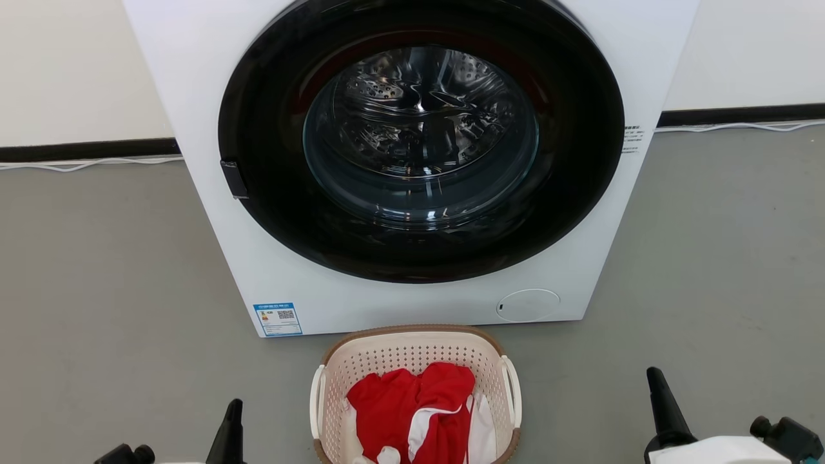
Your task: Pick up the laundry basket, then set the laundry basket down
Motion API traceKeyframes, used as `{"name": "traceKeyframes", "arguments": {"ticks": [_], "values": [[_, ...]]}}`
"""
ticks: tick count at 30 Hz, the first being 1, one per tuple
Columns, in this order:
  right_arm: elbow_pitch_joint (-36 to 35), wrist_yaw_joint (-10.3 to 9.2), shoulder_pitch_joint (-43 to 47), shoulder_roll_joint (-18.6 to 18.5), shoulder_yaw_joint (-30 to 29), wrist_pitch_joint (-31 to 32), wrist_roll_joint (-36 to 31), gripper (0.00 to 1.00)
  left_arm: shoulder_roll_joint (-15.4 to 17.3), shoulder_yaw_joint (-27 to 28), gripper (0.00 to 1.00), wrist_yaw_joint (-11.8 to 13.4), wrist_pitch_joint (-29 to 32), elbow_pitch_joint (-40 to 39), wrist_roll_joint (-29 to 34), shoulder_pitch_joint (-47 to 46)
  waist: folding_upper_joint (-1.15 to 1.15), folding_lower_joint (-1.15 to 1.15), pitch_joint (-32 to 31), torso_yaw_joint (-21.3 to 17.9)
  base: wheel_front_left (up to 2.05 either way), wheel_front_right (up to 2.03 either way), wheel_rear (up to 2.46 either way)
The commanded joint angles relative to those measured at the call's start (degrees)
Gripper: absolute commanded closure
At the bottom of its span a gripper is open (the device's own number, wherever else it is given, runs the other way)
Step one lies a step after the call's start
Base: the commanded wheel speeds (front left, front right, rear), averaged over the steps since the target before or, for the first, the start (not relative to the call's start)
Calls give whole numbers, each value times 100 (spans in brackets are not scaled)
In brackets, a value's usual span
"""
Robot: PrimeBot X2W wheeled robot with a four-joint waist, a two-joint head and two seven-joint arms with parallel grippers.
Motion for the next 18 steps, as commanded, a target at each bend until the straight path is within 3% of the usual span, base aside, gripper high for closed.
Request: {"name": "traceKeyframes", "arguments": {"ticks": [1, 18], "values": [[-139, 23, -286, -78, 19, 63, 163, 100, 49, 137, 100, -77, 40, -119, -162, -338, 0, 0, 4, -1, 0, 0, 0], [-136, 29, -477, -82, -119, 341, 1206, 100, 40, 311, 100, -281, 322, 10, -1260, -624, 0, 0, 62, -17, 0, 0, 0]]}}
